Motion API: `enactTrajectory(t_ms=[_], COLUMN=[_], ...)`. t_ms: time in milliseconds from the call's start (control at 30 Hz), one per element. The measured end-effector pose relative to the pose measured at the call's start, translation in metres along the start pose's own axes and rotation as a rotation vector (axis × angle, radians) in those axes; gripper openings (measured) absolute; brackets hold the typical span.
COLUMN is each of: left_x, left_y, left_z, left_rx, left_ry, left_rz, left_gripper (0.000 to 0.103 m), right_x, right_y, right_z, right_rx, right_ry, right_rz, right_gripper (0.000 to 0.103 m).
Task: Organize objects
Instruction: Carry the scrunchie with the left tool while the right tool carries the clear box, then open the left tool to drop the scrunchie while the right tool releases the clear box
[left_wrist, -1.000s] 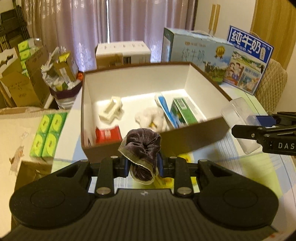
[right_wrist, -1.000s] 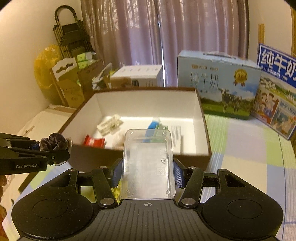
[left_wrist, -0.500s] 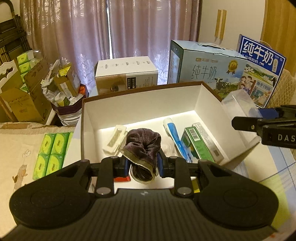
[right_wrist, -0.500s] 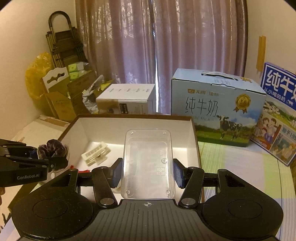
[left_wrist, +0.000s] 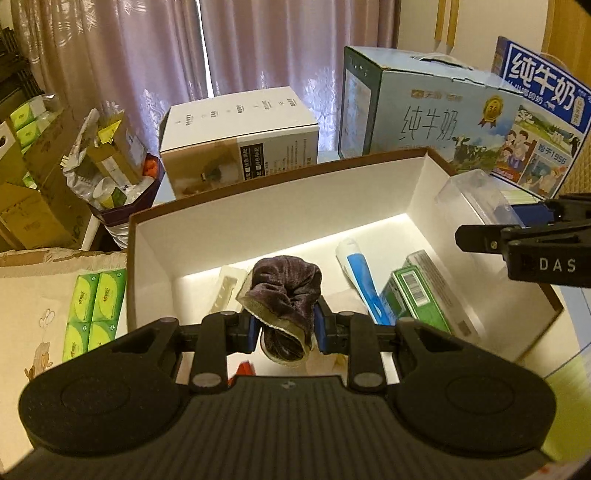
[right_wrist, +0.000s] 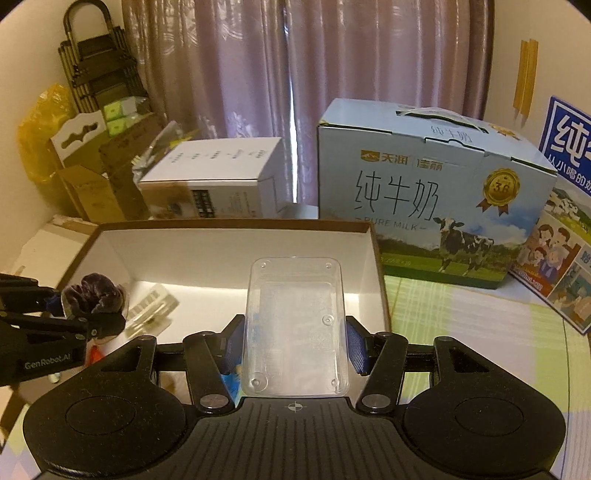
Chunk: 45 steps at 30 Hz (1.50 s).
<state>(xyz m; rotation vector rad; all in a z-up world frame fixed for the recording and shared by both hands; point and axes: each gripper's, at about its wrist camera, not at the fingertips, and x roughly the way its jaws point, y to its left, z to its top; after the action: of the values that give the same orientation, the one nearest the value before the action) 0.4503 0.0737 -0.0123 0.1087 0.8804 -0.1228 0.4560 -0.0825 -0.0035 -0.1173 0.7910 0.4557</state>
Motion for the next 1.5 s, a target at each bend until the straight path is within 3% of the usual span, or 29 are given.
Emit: enactTrajectory(t_ms=[267, 800, 833, 933, 1033, 1500], left_x=[0.035, 0.073, 0.075, 0.078, 0.081, 0.074], left_y=[0.0, -0.002, -0.002, -0.002, -0.002, 0.014], left_z=[0.021, 0.032, 0.032, 0.033, 0.033, 0.031], left_rx=[0.004, 0.004, 0.006, 0.006, 0.022, -0.003], left_ry=[0.044, 0.081, 0.076, 0.061, 0.057, 0.056], left_rz=[0.004, 0.006, 0.006, 0.011, 0.028, 0.049], left_gripper=[0.025, 0.03, 0.032, 0.055, 0.062, 0.075], right_x=[0.027, 0.05, 0.05, 0.05, 0.049, 0.055], right_y=[-0.01, -0.019, -0.019, -0.02, -0.022, -0.021], right_z=[0.008, 0.016, 0.016, 0.016, 0.015, 0.018], right_rx=[0.0, 0.0, 0.001, 0.003, 0.001, -0.011], right_ry=[0.022, 0.024, 0.024, 0.021, 0.016, 0.01], right_rz=[-0.025, -0.025, -0.025, -0.02, -0.018, -0.026], right_gripper=[0.053, 0.053, 0.053, 0.053, 0.053, 0.053])
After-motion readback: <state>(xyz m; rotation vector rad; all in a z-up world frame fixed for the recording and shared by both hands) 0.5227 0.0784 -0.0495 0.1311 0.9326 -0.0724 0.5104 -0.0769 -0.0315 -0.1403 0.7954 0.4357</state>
